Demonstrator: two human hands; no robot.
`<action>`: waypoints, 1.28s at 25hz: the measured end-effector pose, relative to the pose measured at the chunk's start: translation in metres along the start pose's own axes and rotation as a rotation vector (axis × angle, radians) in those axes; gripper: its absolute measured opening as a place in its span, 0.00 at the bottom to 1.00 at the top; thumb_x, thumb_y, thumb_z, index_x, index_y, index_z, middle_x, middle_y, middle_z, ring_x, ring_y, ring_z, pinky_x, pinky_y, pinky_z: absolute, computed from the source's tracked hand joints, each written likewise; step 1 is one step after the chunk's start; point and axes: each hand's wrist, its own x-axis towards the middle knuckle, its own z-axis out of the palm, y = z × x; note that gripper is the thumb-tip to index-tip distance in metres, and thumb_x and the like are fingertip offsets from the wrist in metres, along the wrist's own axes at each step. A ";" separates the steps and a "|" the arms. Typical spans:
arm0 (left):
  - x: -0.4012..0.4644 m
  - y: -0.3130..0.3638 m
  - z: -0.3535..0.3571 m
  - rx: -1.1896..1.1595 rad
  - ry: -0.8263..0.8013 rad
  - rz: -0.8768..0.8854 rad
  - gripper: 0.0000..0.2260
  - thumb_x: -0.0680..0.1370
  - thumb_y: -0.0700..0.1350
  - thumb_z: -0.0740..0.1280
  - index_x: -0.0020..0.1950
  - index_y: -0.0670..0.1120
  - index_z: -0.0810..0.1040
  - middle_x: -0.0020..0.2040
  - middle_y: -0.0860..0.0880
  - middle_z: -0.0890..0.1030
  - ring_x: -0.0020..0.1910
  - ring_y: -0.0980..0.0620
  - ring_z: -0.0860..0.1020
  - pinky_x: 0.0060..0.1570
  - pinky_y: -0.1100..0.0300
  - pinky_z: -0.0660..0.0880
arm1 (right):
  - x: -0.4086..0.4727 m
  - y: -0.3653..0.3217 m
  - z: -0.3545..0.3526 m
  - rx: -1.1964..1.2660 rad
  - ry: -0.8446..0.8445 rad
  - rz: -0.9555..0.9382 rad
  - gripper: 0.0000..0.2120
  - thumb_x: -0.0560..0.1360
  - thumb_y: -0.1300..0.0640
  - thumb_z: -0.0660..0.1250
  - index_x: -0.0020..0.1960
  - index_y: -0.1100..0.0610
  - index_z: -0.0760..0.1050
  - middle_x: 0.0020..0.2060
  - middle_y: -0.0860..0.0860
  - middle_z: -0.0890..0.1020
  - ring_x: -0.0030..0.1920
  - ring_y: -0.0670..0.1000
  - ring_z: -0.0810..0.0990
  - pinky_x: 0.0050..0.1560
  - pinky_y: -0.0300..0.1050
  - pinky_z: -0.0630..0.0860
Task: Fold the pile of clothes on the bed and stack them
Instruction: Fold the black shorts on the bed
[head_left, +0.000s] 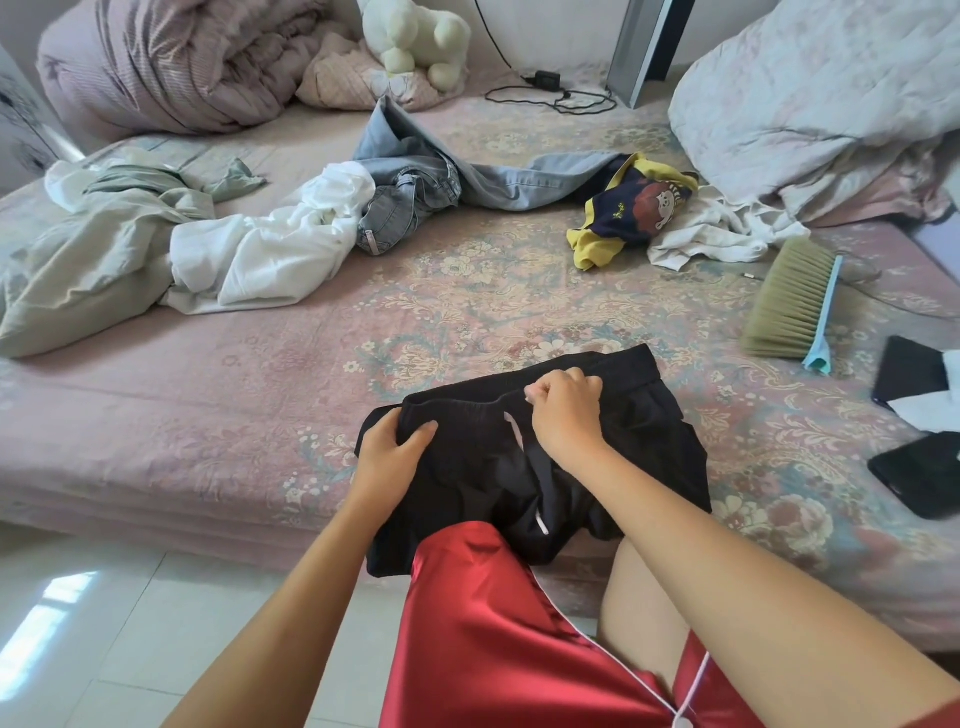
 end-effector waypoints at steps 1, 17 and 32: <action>0.001 0.000 0.001 -0.009 0.016 -0.024 0.05 0.78 0.42 0.67 0.45 0.52 0.78 0.44 0.52 0.82 0.44 0.57 0.80 0.45 0.62 0.77 | -0.004 0.004 -0.003 0.058 -0.028 -0.064 0.10 0.80 0.59 0.59 0.41 0.54 0.74 0.53 0.53 0.75 0.58 0.56 0.67 0.51 0.41 0.59; 0.002 0.003 0.004 -0.190 0.113 -0.175 0.04 0.78 0.42 0.66 0.51 0.49 0.79 0.47 0.50 0.83 0.46 0.53 0.81 0.42 0.62 0.76 | -0.039 0.032 -0.026 0.519 -0.051 -0.224 0.09 0.77 0.61 0.64 0.38 0.56 0.70 0.39 0.46 0.78 0.42 0.43 0.75 0.42 0.35 0.69; 0.003 0.009 0.007 -0.210 0.114 -0.177 0.04 0.79 0.41 0.66 0.50 0.49 0.78 0.45 0.51 0.82 0.43 0.55 0.81 0.40 0.63 0.77 | -0.046 0.015 -0.055 0.733 -0.229 0.078 0.06 0.76 0.59 0.68 0.52 0.60 0.79 0.33 0.52 0.81 0.28 0.38 0.76 0.29 0.26 0.68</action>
